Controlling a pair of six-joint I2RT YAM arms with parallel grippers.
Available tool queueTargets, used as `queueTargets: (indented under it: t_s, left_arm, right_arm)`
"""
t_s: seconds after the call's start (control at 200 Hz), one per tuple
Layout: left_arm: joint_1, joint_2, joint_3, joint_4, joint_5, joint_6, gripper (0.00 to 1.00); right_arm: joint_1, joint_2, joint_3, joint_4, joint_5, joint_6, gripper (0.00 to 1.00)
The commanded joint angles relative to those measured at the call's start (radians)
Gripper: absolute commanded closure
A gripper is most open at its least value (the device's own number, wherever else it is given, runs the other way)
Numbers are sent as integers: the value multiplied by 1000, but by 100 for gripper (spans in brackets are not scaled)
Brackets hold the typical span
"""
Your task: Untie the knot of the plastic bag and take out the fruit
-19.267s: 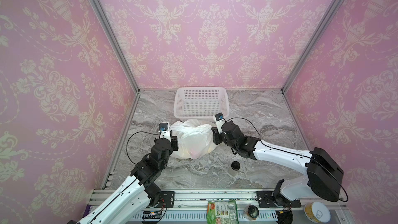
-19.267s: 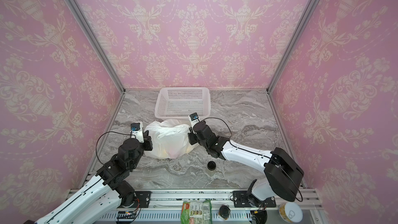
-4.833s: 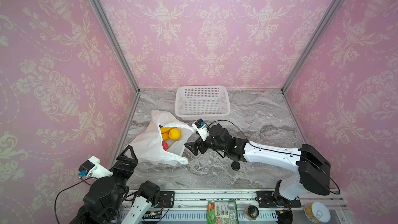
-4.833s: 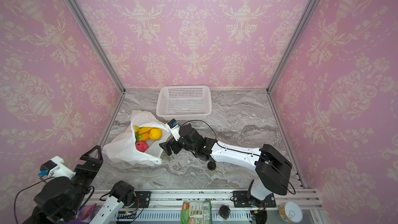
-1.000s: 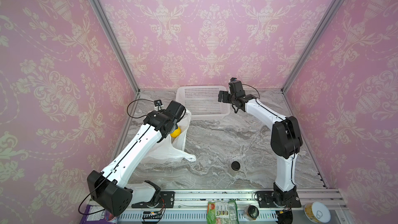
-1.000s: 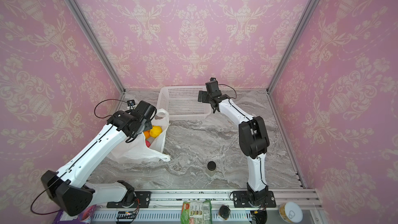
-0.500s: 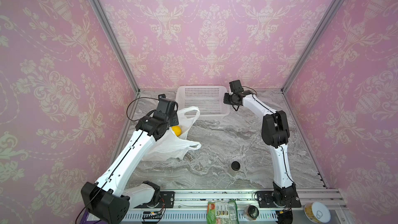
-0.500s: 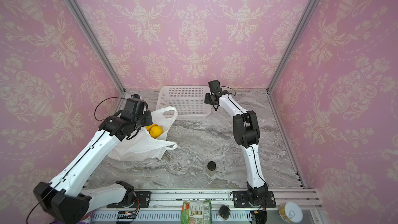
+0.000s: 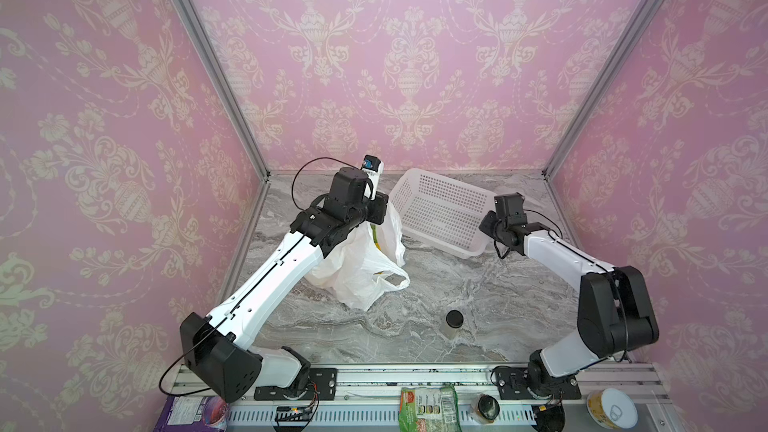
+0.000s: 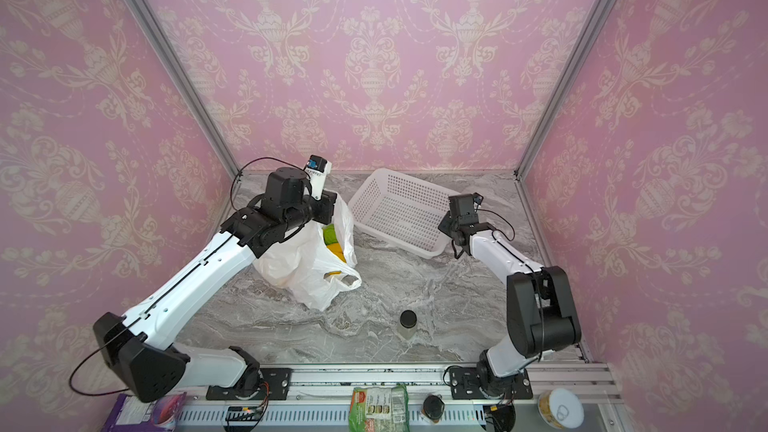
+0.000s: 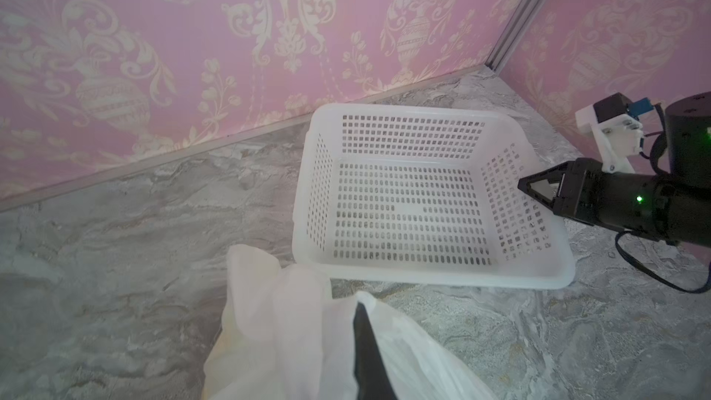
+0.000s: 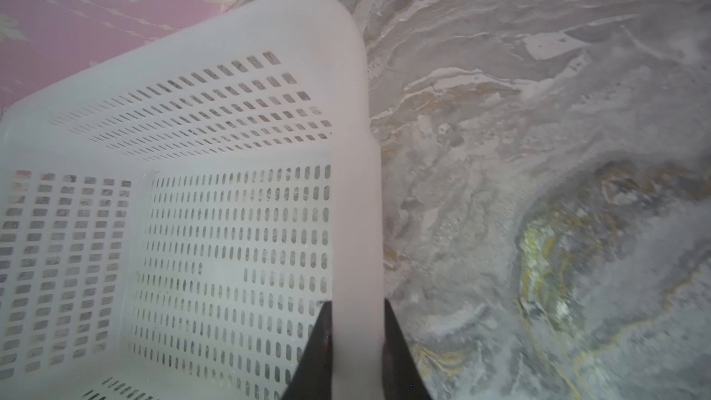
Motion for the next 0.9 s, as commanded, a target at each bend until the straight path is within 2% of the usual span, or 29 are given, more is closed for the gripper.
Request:
queueTargets:
  t_s: [0.0, 0.145, 0.27, 0.3, 0.345, 0.375, 0.405, 0.495, 0.61, 0.686, 0.731, 0.806, 0.891]
  left_arm:
    - [-14, 26, 97, 73, 95, 158, 100]
    - [-22, -7, 62, 102, 204, 218, 100]
    - [-22, -85, -86, 162, 147, 200, 100]
    - [-22, -99, -122, 157, 139, 186, 100]
    - [-22, -121, -170, 134, 124, 166, 100]
    - [-22, -139, -205, 122, 114, 150, 100]
    - [-22, -157, -247, 119, 105, 131, 100]
    - [-22, -228, -375, 146, 68, 76, 100]
    - [-22, -277, -449, 137, 86, 28, 100]
    - [-22, -291, -476, 109, 80, 8, 100]
    - [-22, -302, -501, 105, 67, 0, 100]
    - [-21, -322, -538, 108, 30, -9, 100]
    - [-20, -340, -556, 100, -26, -21, 100]
  right_arm:
    - [9, -105, -119, 41, 144, 85, 100]
    - [10, -212, -251, 83, 156, 154, 100]
    - [17, -268, -299, 112, 156, 169, 100]
    - [18, -273, -298, 106, 149, 165, 92]
    - [21, -282, -294, 97, 137, 159, 75]
    - [24, -289, -296, 100, 123, 151, 56]
    - [26, -299, -298, 107, 112, 135, 45]
    - [41, -353, -302, 115, 82, 80, 28]
    - [92, -499, -315, 106, 82, -5, 15]
    - [143, -626, -311, 81, 76, -72, 13]
    - [181, -704, -315, 103, 30, -136, 15]
    - [265, -804, -294, 112, -31, -235, 28]
    - [376, -837, -231, 85, -112, -309, 42]
